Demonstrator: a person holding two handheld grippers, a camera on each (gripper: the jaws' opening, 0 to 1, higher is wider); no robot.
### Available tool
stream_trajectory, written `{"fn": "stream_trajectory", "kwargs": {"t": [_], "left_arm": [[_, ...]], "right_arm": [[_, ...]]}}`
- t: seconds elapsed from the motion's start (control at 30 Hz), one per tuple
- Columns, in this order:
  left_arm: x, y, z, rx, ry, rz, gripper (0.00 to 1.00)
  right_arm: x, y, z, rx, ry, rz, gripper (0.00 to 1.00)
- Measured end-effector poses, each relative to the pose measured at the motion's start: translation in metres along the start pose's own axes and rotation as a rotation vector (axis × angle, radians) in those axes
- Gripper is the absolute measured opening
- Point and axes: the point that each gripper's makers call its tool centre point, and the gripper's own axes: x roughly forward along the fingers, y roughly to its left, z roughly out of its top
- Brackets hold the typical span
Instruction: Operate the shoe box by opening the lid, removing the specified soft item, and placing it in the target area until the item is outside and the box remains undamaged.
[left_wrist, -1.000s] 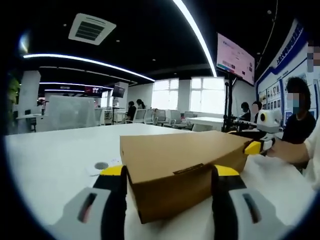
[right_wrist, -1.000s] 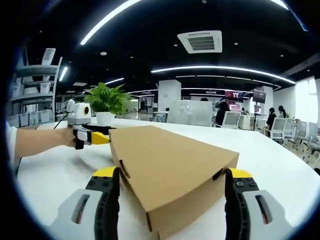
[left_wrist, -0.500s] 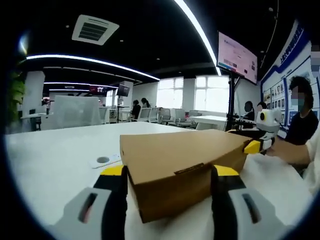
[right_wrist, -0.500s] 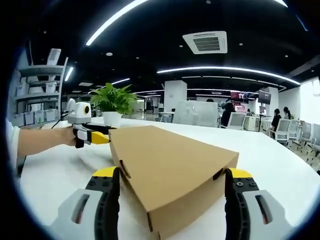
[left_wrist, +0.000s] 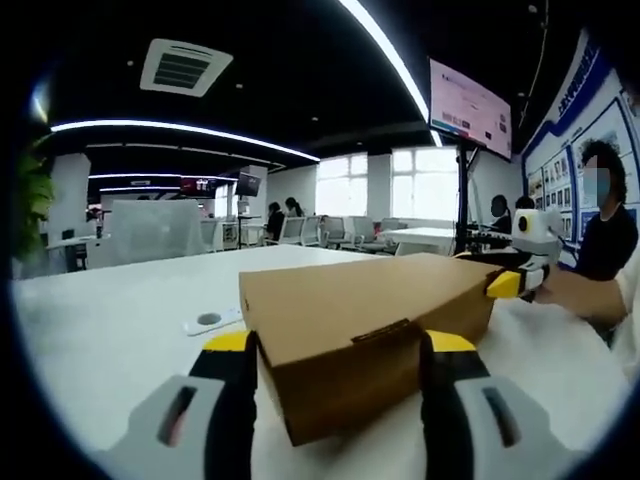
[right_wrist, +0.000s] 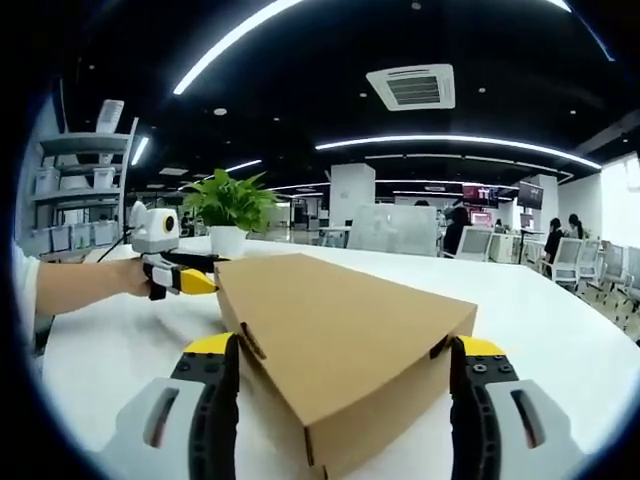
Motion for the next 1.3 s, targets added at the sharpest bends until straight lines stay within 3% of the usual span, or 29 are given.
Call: {"fn": "stream_trajectory", "kwargs": {"t": [0.5,1.3], "left_arm": [[0.0038,-0.0018,-0.0006,0.002,-0.038,0.002,0.67],[-0.0049,-0.0086,-0.0024,0.013,-0.016,0.025,0.65]], "right_arm": [[-0.0001,-0.0024,-0.0025,0.003,-0.002,0.004,0.89],[-0.0041,0.0000,-0.0035,-0.007,-0.005,0.043,0.88]]}}
